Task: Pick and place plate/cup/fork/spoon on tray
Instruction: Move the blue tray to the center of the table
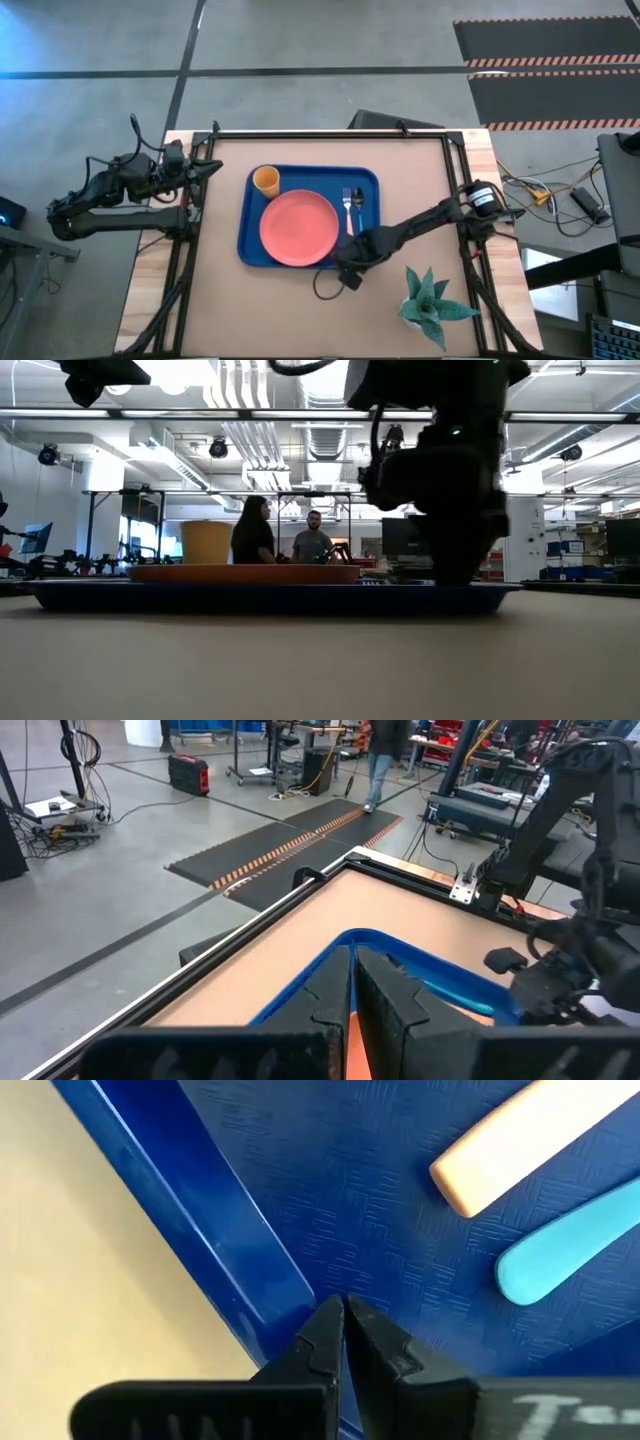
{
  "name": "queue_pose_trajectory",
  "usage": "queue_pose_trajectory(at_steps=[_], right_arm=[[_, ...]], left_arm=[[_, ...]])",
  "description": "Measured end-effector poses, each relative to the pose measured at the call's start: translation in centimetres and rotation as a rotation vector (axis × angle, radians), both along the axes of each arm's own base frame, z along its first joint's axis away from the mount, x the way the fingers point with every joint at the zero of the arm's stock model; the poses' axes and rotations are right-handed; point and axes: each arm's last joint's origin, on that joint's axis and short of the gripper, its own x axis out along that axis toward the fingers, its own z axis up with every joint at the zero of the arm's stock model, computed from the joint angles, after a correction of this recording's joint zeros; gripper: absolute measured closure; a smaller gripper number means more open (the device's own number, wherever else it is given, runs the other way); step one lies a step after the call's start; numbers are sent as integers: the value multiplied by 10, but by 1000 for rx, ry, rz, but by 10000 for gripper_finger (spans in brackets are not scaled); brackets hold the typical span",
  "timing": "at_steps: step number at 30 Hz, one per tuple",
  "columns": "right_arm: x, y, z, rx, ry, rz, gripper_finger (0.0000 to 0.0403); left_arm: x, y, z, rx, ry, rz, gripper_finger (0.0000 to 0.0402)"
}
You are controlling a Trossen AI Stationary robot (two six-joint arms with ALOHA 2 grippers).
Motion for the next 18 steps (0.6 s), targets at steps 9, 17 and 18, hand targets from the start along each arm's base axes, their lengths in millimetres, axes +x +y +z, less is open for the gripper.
queue_pose_trajectory(at_steps=[9,17,18], right_arm=[[-10,24,4,25,10,-24,394],[-20,25,26,-17,-20,-48,394],[-21,23,33,-38,-50,-55,394]], left_arm=[[1,0,-1,-2,6,-5,402],[4,0,-3,-7,36,-15,402],[5,0,-4,-10,50,-18,402]])
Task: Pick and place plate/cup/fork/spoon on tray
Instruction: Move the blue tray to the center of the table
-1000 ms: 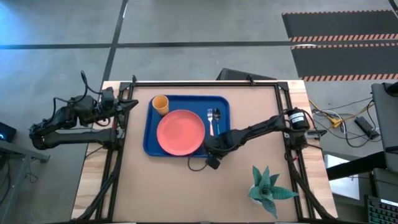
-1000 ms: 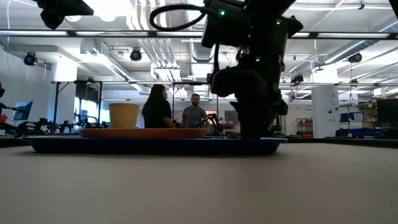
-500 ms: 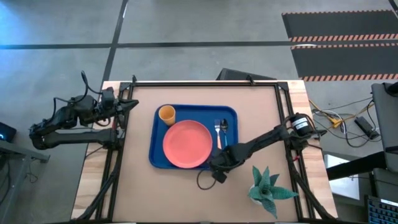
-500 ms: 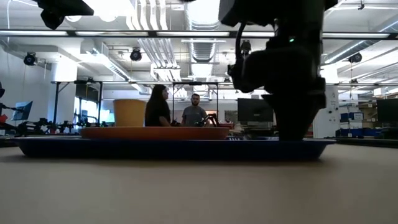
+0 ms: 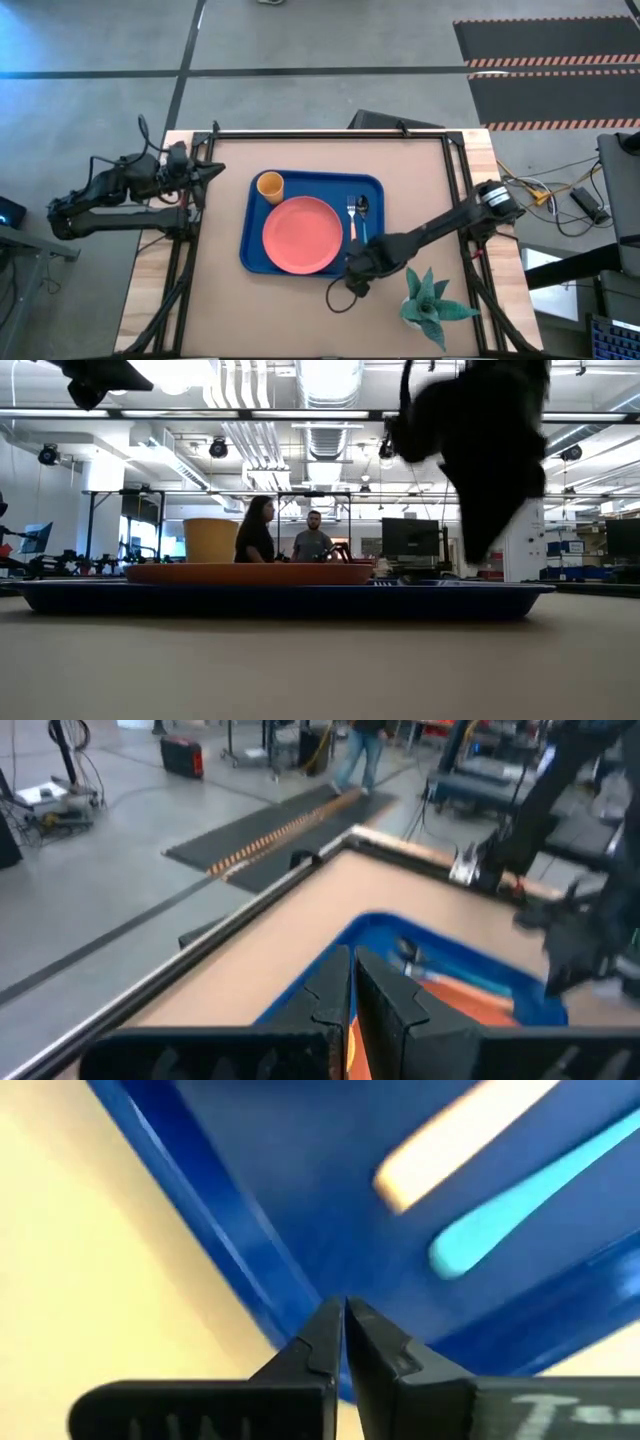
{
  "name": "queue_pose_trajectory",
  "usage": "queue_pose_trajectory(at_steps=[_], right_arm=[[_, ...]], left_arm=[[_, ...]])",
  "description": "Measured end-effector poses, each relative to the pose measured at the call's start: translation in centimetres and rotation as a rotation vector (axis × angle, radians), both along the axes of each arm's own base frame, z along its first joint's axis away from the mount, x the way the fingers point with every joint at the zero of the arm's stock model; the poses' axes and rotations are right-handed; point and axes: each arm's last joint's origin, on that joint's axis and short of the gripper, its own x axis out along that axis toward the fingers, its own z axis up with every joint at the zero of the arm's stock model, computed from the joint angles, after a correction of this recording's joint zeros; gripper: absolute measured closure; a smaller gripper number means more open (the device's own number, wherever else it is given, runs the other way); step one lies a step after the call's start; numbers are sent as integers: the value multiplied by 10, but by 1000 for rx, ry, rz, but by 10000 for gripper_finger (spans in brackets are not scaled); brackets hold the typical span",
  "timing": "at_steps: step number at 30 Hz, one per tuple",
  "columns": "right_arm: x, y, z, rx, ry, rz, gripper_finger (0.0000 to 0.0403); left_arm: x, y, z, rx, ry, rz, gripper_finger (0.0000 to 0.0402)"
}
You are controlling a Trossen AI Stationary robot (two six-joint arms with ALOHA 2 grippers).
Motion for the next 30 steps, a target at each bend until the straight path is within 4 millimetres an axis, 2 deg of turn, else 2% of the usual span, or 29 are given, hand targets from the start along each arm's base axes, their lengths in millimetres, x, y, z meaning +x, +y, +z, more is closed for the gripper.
queue_pose_trajectory(at_steps=[4,8,12,17,23,30], right_arm=[[-3,-9,40,-102,-172,-46,394],[-13,-17,83,-213,-349,-80,394],[-31,-28,122,-294,-500,-102,394],[-58,-41,161,-361,-632,-116,394],[-82,-52,188,-433,-718,-109,394],[-88,-55,193,-483,-726,-82,394]], left_arm=[[6,0,-11,-31,119,-29,402],[24,-1,-37,-138,287,-147,402],[46,-3,-66,-225,441,-237,402],[64,-13,-86,-259,570,-321,402],[77,-37,-103,-291,700,-409,402],[86,-55,-117,-310,796,-402,402]])
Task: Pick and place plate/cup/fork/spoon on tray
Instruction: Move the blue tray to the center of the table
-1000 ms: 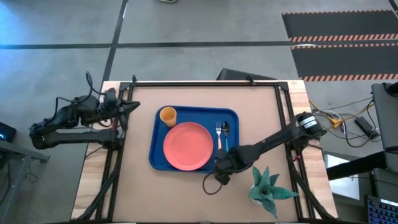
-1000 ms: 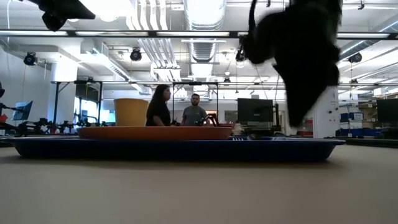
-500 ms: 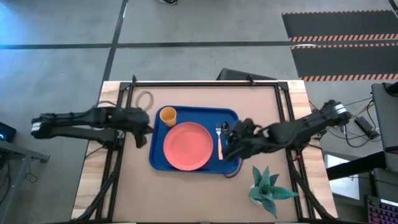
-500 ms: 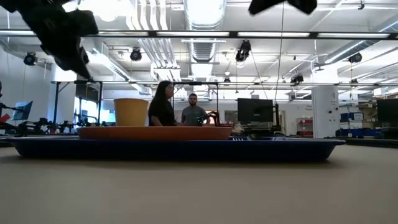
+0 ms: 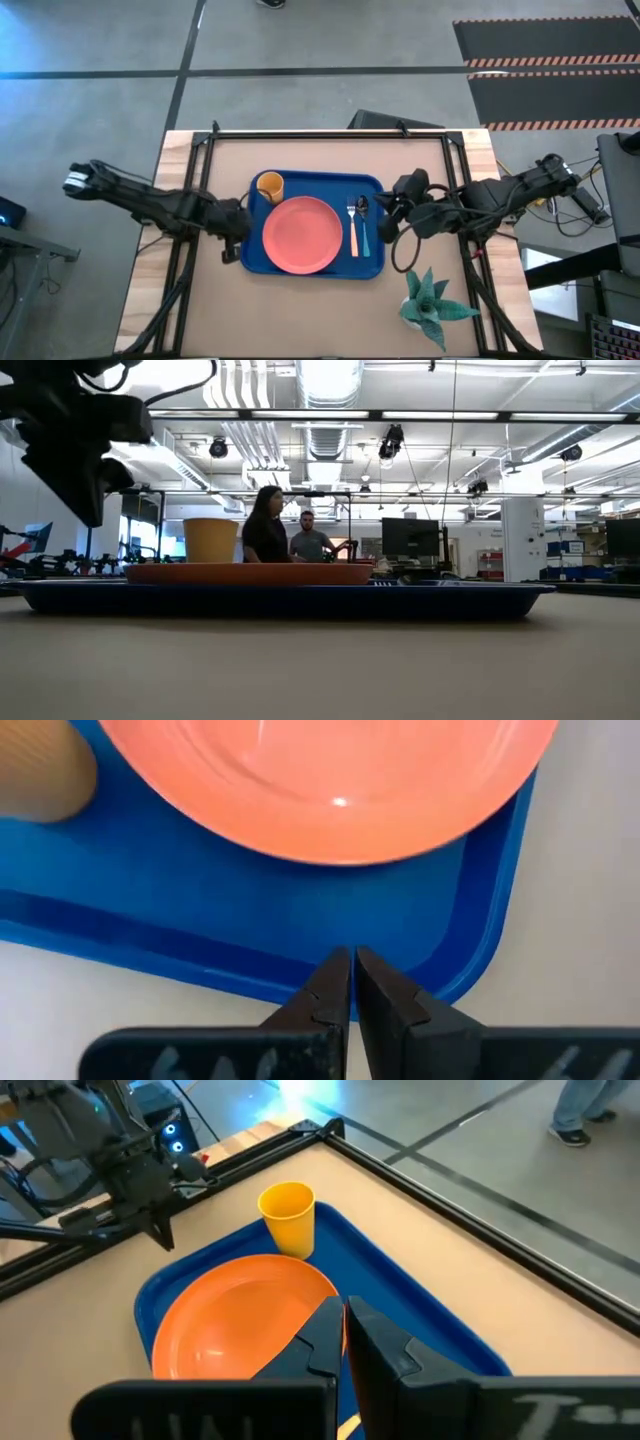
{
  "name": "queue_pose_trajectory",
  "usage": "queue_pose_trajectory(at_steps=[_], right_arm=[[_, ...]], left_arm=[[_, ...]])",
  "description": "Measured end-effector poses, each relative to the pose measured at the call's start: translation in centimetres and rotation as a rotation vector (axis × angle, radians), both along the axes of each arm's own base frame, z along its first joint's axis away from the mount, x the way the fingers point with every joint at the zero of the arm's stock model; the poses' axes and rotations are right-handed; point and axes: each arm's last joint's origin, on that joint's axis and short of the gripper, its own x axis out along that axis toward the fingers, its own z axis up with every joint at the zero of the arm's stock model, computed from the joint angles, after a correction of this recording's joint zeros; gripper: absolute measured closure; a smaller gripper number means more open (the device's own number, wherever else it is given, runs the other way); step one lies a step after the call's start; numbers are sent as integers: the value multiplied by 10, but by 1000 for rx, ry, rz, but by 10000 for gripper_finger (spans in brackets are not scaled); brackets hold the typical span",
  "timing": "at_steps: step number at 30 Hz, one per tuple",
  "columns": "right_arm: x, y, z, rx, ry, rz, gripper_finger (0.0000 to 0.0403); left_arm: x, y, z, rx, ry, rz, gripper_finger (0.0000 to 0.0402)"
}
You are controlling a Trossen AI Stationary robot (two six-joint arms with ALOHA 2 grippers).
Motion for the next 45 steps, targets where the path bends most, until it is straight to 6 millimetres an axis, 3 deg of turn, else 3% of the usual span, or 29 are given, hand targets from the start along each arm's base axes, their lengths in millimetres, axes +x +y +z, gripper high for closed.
queue_pose_trajectory(at_steps=[24,36,45], right_arm=[[3,1,-4,-14,27,13,394],[3,1,-4,-24,36,19,394],[3,1,-4,-25,35,20,394]], left_arm=[[26,-18,-32,49,97,16,402],[20,-43,-38,-8,136,1,402],[22,-48,-40,-3,110,32,402]])
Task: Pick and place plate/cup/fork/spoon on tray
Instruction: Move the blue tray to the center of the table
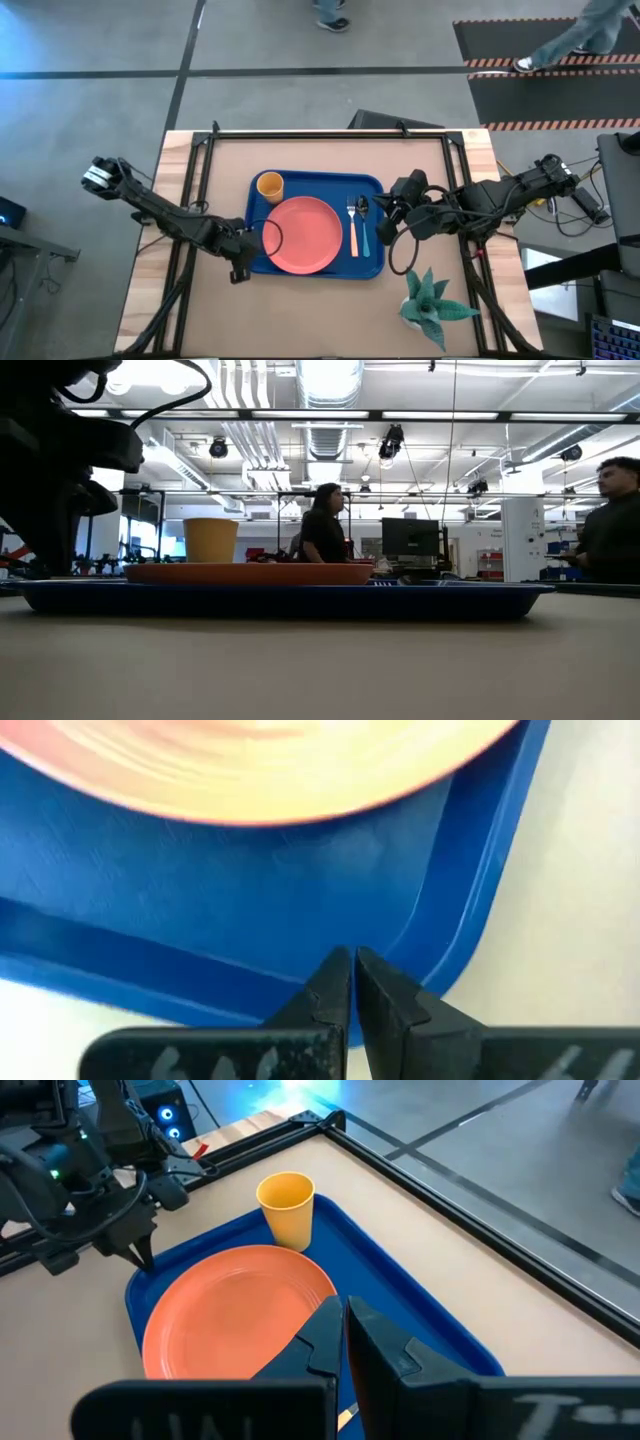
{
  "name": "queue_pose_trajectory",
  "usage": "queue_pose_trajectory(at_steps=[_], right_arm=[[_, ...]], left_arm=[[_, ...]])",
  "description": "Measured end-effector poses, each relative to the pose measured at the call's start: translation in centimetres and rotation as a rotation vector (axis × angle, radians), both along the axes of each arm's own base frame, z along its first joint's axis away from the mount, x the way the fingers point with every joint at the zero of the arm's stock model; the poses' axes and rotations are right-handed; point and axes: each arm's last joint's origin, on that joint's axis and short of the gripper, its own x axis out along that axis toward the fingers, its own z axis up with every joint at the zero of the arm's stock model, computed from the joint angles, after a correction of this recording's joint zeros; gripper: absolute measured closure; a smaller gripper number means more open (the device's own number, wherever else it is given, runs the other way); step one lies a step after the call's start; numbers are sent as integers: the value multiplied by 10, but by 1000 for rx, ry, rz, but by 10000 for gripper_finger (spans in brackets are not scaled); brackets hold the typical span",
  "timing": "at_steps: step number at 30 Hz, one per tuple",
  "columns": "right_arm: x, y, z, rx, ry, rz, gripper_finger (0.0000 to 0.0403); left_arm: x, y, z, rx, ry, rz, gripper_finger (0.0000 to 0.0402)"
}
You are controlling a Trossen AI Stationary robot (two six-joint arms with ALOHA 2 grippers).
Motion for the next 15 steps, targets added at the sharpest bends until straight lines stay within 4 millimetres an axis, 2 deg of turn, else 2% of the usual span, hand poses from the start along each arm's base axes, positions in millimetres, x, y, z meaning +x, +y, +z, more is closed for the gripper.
queue_pose_trajectory(at_steps=[7,15], right_arm=[[0,0,0,6,1,5,394],[0,1,0,24,4,19,394]], left_arm=[[9,-4,-9,23,-23,7,402],[15,-16,-17,-30,-30,14,402]])
